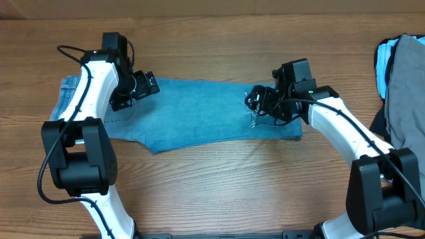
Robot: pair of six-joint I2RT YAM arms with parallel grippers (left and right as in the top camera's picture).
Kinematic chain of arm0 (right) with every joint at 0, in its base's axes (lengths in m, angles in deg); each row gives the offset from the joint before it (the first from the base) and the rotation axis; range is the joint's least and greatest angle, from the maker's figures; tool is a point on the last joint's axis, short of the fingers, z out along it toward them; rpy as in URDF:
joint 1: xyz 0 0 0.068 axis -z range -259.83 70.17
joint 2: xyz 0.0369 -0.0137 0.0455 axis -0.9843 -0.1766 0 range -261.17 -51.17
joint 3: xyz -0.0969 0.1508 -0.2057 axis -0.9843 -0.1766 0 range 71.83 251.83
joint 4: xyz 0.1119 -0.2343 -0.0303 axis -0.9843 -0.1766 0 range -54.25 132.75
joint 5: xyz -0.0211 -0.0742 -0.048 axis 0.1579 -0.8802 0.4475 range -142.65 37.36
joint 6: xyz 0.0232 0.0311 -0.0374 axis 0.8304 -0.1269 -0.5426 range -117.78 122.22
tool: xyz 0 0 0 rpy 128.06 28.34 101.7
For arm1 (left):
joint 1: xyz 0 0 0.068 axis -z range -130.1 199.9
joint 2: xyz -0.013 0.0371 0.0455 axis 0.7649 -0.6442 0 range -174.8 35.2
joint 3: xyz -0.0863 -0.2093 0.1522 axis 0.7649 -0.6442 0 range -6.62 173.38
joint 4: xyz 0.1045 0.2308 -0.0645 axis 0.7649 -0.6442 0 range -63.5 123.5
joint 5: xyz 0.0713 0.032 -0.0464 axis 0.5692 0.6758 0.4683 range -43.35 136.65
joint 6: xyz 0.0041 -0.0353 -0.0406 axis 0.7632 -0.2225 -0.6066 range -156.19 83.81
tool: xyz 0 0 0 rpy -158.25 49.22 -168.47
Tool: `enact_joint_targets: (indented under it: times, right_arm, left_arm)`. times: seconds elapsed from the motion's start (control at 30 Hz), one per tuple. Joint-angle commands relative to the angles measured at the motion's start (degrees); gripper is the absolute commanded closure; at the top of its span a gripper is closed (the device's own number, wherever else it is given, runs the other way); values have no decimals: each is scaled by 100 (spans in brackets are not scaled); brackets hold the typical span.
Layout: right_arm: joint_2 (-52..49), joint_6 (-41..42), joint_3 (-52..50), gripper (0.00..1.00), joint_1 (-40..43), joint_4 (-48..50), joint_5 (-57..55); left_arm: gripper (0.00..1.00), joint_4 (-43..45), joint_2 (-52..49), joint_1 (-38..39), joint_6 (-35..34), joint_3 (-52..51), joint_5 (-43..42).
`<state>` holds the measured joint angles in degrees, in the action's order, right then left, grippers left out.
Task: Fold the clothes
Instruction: 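Fold the leg hem leftward toward the left gripper with the right gripper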
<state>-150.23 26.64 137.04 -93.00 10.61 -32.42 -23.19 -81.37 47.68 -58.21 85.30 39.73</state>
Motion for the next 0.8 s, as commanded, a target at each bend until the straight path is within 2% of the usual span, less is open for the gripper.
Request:
enact_joint_targets:
  times: [0.0,0.2,0.37,0.53,0.6,0.67,0.7,0.77]
  right_arm:
    - [66,-197,22,0,42,103,85]
    - [83,-225,492,0,682,-221,111]
    - [81,-678,577,0,1110,-435,704]
    - [79,-1023,560,2,1241,-887,671]
    - [79,-1099,511,14,1235,-1099,629]
    - [79,-1137,411,36,1200,-1226,448]
    - [79,-1137,332,49,1196,-1231,240]
    - [66,-1121,251,63,1196,-1169,-101]
  left_arm:
    - [0,-35,118,39,125,81,-63]
    - [0,-76,118,39,125,81,-63]
    - [0,-46,118,39,125,81,-63]
    - [0,-31,118,44,125,81,-157]
    - [0,-24,118,44,127,81,-389]
    - [2,15,118,68,129,81,-715]
    - [9,52,118,103,142,81,-916]
    - [29,168,118,219,310,81,-1276]
